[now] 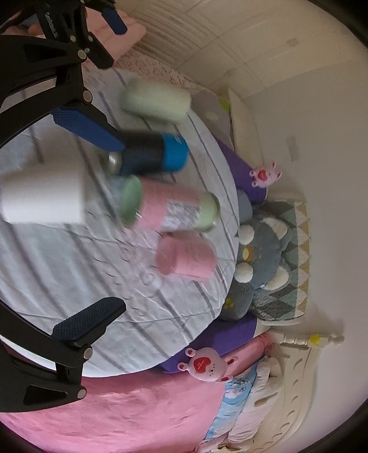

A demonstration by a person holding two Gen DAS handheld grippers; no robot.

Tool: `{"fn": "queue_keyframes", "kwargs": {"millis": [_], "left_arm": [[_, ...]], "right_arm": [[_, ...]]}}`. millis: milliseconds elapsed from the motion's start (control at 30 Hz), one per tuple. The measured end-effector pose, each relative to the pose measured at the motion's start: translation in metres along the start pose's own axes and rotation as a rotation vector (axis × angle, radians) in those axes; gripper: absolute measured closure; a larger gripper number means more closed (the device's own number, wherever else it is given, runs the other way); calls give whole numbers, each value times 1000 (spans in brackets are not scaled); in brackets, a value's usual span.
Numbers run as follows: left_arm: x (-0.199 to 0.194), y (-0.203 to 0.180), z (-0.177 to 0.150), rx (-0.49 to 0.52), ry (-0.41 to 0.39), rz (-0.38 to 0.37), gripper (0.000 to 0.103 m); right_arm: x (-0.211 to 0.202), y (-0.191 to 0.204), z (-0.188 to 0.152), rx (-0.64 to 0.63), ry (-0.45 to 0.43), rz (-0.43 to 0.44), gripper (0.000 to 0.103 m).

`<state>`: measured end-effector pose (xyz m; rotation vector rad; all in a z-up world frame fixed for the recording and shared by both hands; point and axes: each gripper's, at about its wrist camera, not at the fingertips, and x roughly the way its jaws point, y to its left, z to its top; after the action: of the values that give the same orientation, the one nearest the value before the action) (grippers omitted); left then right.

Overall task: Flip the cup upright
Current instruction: 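Reach the right gripper to the translucent pink cup and close on it, then lift the pink cup with the right gripper and carry it toward the quilt edge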

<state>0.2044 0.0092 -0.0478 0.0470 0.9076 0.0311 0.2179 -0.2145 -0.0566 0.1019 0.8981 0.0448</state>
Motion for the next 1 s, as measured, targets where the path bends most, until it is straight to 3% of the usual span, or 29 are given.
{"fn": "queue_keyframes", "kwargs": {"millis": [367,700,900,1000], "left_arm": [[48,-23,43,14,1,-1,0],[65,-39,44,43,36,-19,0],[64,-40,42,51,39,-21,0],[61,-41,40,51,42,-23,0]], "right_arm": [[78,-33,54,79,102,-44,0],[122,-41,67,89,196,-36,1],[140,-43,64,87,235,-30,39],[141,-43,65,62,240,-37,41]]}}
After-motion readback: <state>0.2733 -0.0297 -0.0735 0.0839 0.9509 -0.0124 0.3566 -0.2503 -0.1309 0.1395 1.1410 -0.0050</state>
